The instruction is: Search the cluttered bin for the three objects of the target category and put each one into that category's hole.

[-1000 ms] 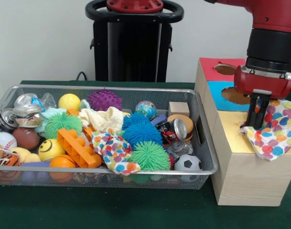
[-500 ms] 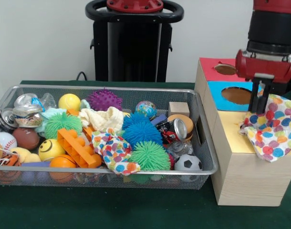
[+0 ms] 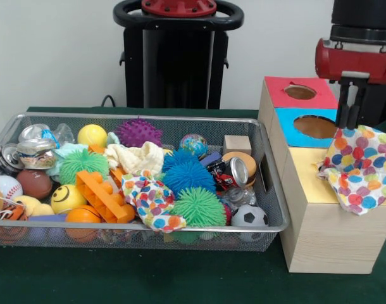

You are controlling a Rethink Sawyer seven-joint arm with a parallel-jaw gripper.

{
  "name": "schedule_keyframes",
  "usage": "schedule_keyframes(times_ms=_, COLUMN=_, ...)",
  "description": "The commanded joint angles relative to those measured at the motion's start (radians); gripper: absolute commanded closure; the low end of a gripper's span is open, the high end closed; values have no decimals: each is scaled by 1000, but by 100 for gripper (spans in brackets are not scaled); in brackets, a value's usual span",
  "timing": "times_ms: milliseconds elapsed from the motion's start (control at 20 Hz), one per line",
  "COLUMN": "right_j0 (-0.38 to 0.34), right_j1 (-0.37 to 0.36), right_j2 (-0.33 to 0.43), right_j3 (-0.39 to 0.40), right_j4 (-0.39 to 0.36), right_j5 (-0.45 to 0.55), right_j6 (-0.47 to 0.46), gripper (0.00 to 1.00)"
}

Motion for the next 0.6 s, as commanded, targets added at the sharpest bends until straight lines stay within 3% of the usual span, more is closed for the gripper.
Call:
schedule_keyframes(times_ms=50, right_j0=-37, right_j1=-9, right_j2=108, right_j3=23, right_j4=30, right_j5=90, right_j6=223, gripper=100)
schedule_keyframes(times_ms=600, right_j0=-42, right_j1=52, right_j2=164, right_j3=-44, right_j4=86, right_j5=-3, right_j6=252, gripper=100)
